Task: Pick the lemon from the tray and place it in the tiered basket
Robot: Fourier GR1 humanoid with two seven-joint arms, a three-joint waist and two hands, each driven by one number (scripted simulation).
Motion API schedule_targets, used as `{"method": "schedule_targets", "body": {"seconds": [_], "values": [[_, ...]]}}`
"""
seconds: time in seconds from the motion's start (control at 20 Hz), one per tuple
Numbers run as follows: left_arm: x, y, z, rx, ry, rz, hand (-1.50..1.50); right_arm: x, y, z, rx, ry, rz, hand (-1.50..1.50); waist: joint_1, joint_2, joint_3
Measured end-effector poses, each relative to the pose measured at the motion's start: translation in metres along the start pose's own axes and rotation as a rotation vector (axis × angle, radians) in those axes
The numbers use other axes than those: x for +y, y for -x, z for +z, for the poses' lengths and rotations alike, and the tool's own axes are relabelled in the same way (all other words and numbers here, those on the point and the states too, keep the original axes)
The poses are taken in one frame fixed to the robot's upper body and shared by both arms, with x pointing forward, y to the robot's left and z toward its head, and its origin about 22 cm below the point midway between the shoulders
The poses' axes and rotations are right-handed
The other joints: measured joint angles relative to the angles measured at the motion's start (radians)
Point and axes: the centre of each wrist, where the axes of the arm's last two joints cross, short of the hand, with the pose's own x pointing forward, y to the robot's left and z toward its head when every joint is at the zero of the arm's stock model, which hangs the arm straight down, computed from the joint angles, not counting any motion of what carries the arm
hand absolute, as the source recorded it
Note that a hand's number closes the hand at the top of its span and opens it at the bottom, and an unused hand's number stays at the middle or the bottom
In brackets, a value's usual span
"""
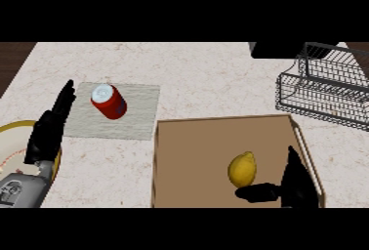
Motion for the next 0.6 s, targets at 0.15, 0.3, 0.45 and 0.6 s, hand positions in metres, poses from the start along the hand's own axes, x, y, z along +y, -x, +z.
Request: {"method": "schedule_targets", "body": {"seconds": [0.15, 0.3, 0.45, 0.6], "values": [[0.002, 0.006, 0.002, 0.005, 0.001, -0.003, 0.00, 0.005, 0.000, -0.001, 0.003, -0.015, 0.010, -1.50, -0.002, 0.000, 0.000], [0.005, 0.009, 0.002, -0.002, -0.002, -0.004, 0.00, 0.008, -0.002, -0.003, 0.005, -0.033, 0.004, -1.50, -0.003, -0.001, 0.000], [0.003, 0.010, 0.002, 0.001, -0.008, -0.005, 0.00, 0.011, -0.006, -0.004, 0.001, -0.050, 0.000, -1.50, -0.003, -0.002, -0.001], [0.002, 0.011, 0.004, -0.001, -0.005, -0.002, 0.00, 0.015, -0.012, -0.008, 0.002, -0.066, -0.005, -1.50, -0.001, -0.003, -0.002]]}}
